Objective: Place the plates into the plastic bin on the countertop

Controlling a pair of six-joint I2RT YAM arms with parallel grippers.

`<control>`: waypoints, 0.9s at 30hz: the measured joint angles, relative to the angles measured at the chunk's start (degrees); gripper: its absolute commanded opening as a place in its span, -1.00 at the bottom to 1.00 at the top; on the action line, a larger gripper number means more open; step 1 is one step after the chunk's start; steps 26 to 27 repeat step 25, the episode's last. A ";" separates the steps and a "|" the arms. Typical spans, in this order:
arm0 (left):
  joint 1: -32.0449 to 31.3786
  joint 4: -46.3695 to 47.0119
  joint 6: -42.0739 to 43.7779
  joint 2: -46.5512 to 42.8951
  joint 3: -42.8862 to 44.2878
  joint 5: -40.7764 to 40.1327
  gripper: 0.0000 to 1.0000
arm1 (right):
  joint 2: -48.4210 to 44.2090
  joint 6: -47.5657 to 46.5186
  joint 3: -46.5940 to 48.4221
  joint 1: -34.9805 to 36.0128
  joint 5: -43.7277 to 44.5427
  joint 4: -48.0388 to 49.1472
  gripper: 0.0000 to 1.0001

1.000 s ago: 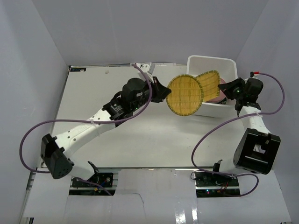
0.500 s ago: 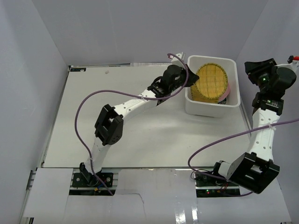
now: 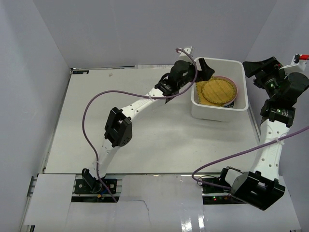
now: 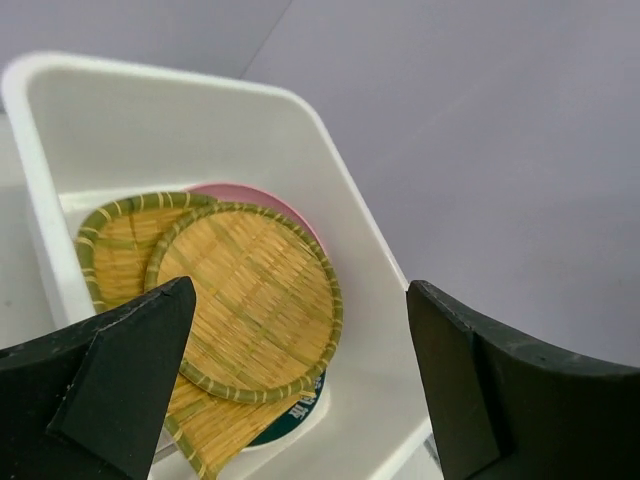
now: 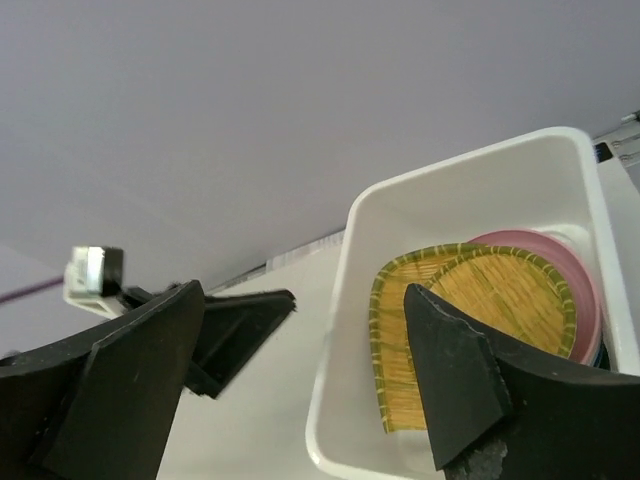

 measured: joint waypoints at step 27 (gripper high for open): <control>0.48 -26.25 11.58 -113.46 -86.12 -15.17 0.96 | -31.19 -8.04 -41.24 33.57 -11.34 6.19 0.80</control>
